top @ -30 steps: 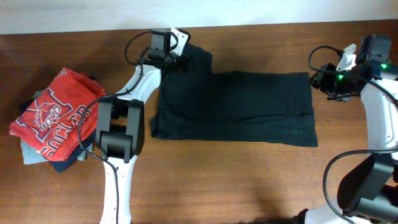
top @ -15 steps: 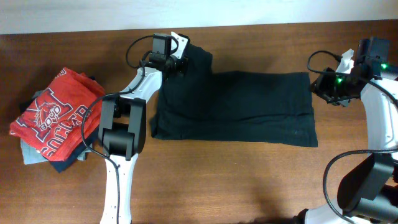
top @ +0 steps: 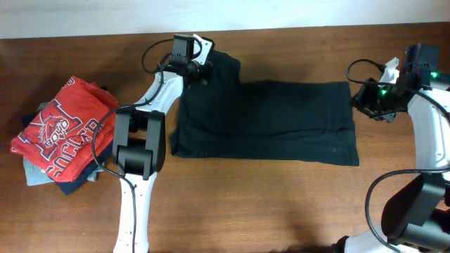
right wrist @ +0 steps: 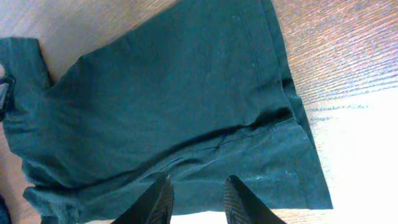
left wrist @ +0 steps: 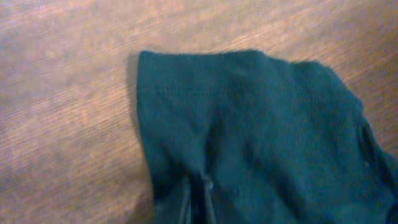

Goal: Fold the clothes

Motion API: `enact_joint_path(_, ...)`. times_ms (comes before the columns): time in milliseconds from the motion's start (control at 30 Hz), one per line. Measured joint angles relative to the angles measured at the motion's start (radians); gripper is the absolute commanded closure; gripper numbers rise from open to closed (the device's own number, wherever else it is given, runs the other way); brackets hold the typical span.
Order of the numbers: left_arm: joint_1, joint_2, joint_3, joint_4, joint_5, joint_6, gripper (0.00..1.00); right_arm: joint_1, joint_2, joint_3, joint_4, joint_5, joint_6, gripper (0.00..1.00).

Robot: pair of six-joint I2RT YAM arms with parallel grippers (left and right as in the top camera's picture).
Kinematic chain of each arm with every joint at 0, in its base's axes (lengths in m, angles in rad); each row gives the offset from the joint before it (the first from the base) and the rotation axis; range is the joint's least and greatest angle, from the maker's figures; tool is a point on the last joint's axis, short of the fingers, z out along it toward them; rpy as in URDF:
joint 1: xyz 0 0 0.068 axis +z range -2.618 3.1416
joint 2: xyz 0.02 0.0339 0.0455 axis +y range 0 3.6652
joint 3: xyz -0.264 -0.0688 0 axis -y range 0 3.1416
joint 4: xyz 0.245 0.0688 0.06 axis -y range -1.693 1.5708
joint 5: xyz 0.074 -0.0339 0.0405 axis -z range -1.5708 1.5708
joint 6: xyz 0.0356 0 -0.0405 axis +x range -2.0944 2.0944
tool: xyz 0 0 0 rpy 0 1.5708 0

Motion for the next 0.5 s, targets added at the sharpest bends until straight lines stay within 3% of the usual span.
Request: enact_joint_path(500, -0.003, 0.028, 0.51, -0.63, -0.003, 0.035, 1.0, 0.0, 0.0, 0.0, 0.0, 0.012, 0.0, 0.68)
